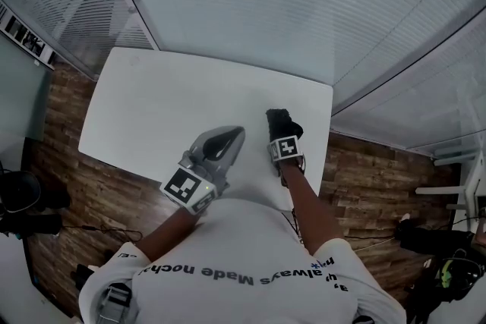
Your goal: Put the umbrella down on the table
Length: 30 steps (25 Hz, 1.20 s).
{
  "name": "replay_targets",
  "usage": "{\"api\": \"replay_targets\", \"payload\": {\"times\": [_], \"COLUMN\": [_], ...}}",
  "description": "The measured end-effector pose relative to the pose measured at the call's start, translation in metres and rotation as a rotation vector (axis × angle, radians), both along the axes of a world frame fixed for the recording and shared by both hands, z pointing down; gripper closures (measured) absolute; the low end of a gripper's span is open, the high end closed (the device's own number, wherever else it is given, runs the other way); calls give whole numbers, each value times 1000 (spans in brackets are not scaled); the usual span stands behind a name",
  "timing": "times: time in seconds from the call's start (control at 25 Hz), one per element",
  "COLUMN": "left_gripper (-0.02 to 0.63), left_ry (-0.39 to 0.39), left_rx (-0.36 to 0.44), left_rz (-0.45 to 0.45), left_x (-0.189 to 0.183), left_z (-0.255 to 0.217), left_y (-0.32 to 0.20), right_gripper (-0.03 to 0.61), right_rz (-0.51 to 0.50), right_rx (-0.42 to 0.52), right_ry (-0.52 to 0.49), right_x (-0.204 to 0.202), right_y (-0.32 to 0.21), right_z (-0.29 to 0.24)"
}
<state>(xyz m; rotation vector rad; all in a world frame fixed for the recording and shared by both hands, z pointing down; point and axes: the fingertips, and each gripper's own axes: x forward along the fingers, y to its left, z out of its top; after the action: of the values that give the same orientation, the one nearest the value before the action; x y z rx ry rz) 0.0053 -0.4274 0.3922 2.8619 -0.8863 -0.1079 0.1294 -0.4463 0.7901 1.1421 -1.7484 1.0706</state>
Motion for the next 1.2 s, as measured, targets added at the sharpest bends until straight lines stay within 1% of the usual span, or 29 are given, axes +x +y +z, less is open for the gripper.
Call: {"api": "replay_targets", "payload": {"times": [0.16,0.44,0.68,0.84,0.96,1.08,1.2], "left_gripper": [611,611,611,611,611,611,611], "left_ry": [-4,-19,-27,-33,-35,-32,-29], "left_rx": [-1,-12,-22,-22,-20,-19,-15], "left_rz": [-14,-44,-58,-64,-66,-63,-54], "left_x": [-5,-19,-22,-24,-24,-25,-23], "left_z": [-1,2,3,2,1,0,0], "left_y": [-1,-1,0,2,5,8,12], "right_gripper": [368,367,364,360,353,337,316], "right_rz": [-2,-24,-26,-27,-18,5,1], "right_rx": [-74,-141,-205,-224,-237,-222,-197], "right_ry": [22,47,54,56,35,6,-1], "right_x": [1,-6,-4,-2,-3,-6,-10], "right_y": [3,1,5,7,8,8,10], "right_z": [19,38,50,51,49,47,47]}}
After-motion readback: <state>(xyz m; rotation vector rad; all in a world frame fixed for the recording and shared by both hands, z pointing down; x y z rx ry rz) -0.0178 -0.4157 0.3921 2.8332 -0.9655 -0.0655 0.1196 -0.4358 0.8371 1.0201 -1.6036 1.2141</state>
